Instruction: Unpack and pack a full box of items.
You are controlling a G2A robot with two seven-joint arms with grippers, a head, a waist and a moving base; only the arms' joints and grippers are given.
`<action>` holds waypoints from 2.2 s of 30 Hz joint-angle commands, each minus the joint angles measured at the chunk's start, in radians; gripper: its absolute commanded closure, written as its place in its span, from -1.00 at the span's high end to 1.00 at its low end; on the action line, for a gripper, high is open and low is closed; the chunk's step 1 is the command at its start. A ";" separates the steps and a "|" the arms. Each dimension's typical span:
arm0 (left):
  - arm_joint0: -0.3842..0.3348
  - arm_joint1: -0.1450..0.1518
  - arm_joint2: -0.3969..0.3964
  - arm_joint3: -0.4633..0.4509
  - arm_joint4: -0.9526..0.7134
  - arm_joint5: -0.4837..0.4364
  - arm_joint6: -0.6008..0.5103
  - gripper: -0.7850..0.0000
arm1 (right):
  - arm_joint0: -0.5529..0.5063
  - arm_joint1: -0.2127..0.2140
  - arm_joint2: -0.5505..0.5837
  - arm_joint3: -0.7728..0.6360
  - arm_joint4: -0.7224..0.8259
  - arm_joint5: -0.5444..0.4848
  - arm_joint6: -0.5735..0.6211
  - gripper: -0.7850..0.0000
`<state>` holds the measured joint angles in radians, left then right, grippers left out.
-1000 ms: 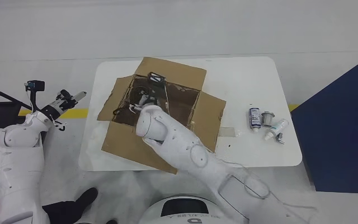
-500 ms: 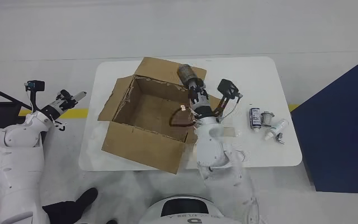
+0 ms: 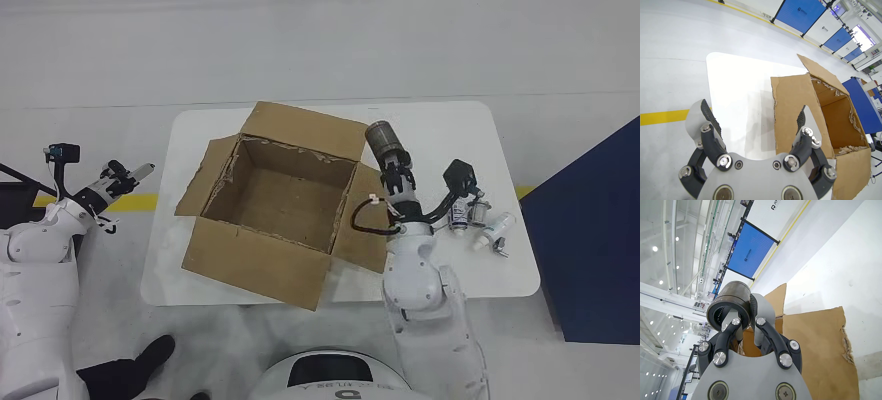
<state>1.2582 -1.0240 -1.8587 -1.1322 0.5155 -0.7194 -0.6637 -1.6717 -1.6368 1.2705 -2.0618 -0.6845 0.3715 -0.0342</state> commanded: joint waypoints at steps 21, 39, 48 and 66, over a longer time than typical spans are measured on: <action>0.000 0.000 0.000 0.000 0.000 0.000 0.000 1.00 | -0.319 0.079 0.397 -0.156 -0.469 0.304 0.576 -1.00; 0.000 0.000 0.000 0.000 0.000 0.000 0.000 1.00 | -0.136 0.091 0.184 -0.046 -0.849 0.233 0.838 -1.00; 0.000 0.000 0.000 0.000 0.000 0.000 0.000 1.00 | 0.112 0.077 0.114 0.134 -1.054 0.313 1.088 -1.00; 0.000 0.000 0.000 0.000 0.000 0.000 0.000 1.00 | 0.202 0.031 0.117 0.239 -1.220 0.251 1.232 -0.82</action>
<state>1.2582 -1.0240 -1.8587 -1.1322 0.5155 -0.7194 -0.6637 -1.4753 -1.6032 1.3853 -1.8296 -1.9009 0.6244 1.1956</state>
